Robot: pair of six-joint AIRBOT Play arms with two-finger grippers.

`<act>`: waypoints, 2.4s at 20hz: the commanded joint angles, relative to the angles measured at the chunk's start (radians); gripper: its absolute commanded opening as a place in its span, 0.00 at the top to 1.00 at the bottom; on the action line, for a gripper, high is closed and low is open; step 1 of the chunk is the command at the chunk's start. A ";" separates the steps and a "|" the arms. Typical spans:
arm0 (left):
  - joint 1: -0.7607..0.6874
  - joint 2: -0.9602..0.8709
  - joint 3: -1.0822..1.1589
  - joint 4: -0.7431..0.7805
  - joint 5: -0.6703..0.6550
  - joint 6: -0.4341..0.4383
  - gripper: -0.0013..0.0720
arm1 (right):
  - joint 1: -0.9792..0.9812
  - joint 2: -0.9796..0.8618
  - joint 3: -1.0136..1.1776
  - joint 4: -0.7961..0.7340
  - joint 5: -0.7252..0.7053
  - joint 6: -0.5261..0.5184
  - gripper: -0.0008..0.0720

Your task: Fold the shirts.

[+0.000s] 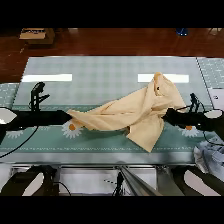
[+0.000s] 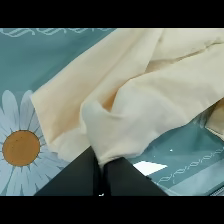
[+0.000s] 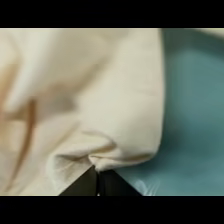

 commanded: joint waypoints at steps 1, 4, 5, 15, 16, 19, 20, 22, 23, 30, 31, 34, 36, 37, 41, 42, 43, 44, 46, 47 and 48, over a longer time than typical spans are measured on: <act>0.001 0.010 0.057 0.002 0.003 0.051 0.95 | 0.036 0.057 0.139 0.001 0.056 -0.061 0.95; 0.028 0.044 0.272 0.002 0.003 0.050 0.95 | 0.037 0.203 0.394 0.019 0.145 -0.067 0.95; 0.042 0.054 0.369 0.002 0.003 0.050 0.95 | 0.037 0.257 0.499 0.021 0.151 -0.064 0.95; 0.120 0.081 1.389 0.159 -0.158 -0.136 0.95 | 0.037 0.412 1.431 -0.338 0.193 0.243 0.95; 0.120 0.090 1.434 0.166 -0.214 -0.169 0.95 | 0.037 0.412 1.477 -0.355 0.244 0.263 0.95; 0.120 0.140 1.505 0.214 -0.357 -0.262 0.95 | 0.037 0.414 1.570 -0.362 0.383 0.287 0.95; 0.120 0.163 1.505 0.235 -0.391 -0.291 0.95 | 0.037 0.419 1.573 -0.362 0.399 0.291 0.95; 0.120 0.188 1.504 0.263 -0.470 -0.352 0.95 | 0.037 0.422 1.574 -0.387 0.450 0.306 0.95; 0.120 0.191 1.504 0.263 -0.526 -0.380 0.95 | 0.037 0.419 1.573 -0.416 0.491 0.313 0.95; 0.120 0.173 1.141 0.269 -0.737 -0.403 0.95 | 0.043 0.186 1.491 -0.485 1.038 0.213 0.96; 0.120 0.172 1.036 0.268 -0.705 -0.378 0.95 | 0.053 0.137 1.455 -0.481 1.038 0.210 0.96; 0.120 0.135 0.715 0.267 -0.503 -0.315 0.95 | 0.122 -0.060 1.387 -0.490 1.010 0.183 0.95; 0.120 0.062 0.563 0.267 -0.370 -0.258 0.95 | 0.191 -0.195 1.387 -0.495 0.908 0.159 0.95; 0.120 0.013 0.517 0.267 -0.307 -0.237 0.95 | 0.222 -0.257 1.387 -0.506 0.817 0.157 0.95; 0.120 -0.219 0.483 0.266 -0.024 -0.173 0.95 | 0.291 -0.439 1.387 -0.519 0.441 0.159 0.95; 0.118 -0.269 0.483 0.266 0.047 -0.174 0.95 | 0.298 -0.474 1.387 -0.514 0.371 0.159 0.95; 0.115 -0.317 0.484 0.263 0.109 -0.174 0.95 | 0.303 -0.509 1.387 -0.515 0.308 0.163 0.95; 0.113 -0.356 0.484 0.258 0.163 -0.174 0.95 | 0.303 -0.541 1.387 -0.506 0.261 0.163 0.95; 0.111 -0.425 0.484 0.255 0.270 -0.174 0.95 | 0.303 -0.600 1.387 -0.483 0.178 0.166 0.95; 0.111 -0.454 0.484 0.251 0.323 -0.174 0.95 | 0.303 -0.628 1.387 -0.483 0.135 0.166 0.95; 0.109 -0.478 0.484 0.240 0.367 -0.174 0.95 | 0.303 -0.652 1.387 -0.480 0.093 0.169 0.95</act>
